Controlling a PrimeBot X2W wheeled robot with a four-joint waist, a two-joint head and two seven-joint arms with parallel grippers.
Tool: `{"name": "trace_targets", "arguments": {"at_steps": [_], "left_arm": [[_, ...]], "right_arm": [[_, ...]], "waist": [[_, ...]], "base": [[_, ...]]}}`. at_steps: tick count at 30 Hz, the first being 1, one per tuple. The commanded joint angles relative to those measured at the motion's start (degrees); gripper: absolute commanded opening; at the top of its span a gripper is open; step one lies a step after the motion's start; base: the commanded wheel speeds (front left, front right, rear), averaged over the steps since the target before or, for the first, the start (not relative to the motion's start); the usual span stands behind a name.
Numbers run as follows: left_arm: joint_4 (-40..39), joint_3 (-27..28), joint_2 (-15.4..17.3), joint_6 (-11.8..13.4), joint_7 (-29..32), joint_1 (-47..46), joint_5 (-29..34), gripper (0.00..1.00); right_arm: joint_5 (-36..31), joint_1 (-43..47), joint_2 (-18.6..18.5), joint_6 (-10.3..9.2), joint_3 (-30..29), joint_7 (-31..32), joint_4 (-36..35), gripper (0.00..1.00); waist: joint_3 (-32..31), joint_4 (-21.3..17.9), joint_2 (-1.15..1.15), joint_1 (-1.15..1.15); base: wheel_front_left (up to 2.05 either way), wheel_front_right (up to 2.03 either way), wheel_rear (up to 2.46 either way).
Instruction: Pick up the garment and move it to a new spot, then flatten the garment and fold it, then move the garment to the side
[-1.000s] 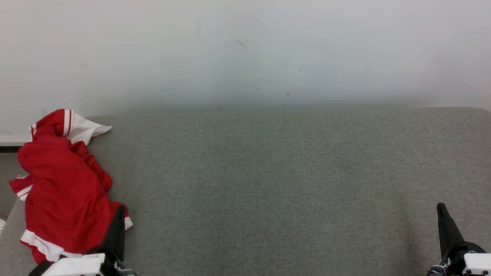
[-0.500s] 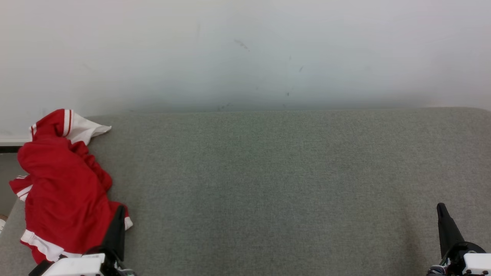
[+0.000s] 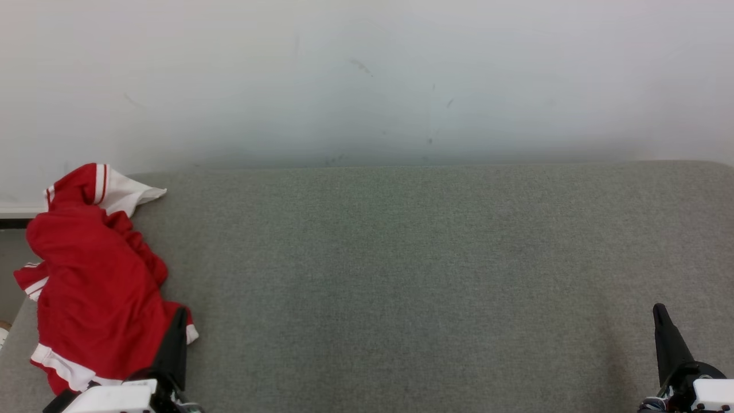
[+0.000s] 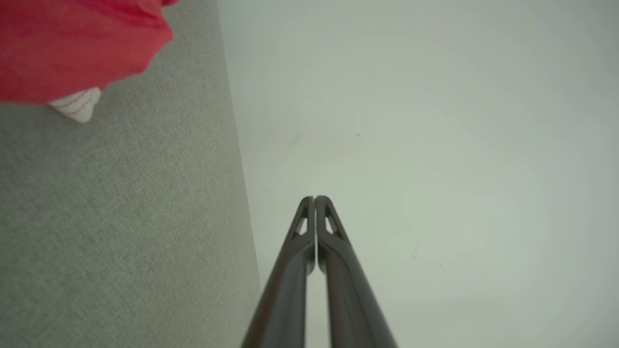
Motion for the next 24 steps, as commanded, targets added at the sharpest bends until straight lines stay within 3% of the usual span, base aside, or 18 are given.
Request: {"name": "trace_targets", "arguments": {"at_steps": [1, 17, 18, 24], "left_arm": [[-0.2, 0.1, 0.4, -0.3, 0.2, -0.4, -0.8, 0.00], [0.9, -0.1, -0.3, 0.1, -0.1, 0.6, 0.1, 0.00], [1.4, -0.2, -0.4, 0.2, -0.2, 1.1, 0.1, 1.00], [-0.1, -0.9, -0.4, 0.1, -2.0, 1.0, 0.9, 1.00]], "right_arm": [[-0.3, -0.7, -0.1, -0.12, -0.1, 0.1, 0.2, 0.00], [0.0, 0.6, 0.2, 0.00, 0.1, -0.1, 0.8, 0.00], [0.0, 1.1, 0.5, 0.00, 0.2, -0.1, 1.2, 1.00], [-0.1, 1.1, 0.4, 0.00, 1.8, -1.9, -0.6, 1.00]], "waist": [[0.0, 0.0, 0.00, 0.00], [0.0, 0.0, 0.00, 0.00], [0.0, 0.0, 0.00, 0.00], [0.1, 0.0, 0.00, 0.00]], "base": [[0.00, 0.00, 0.00], [0.00, 0.00, 0.00], [0.00, 0.00, 0.00], [0.00, 0.00, 0.00]]}}
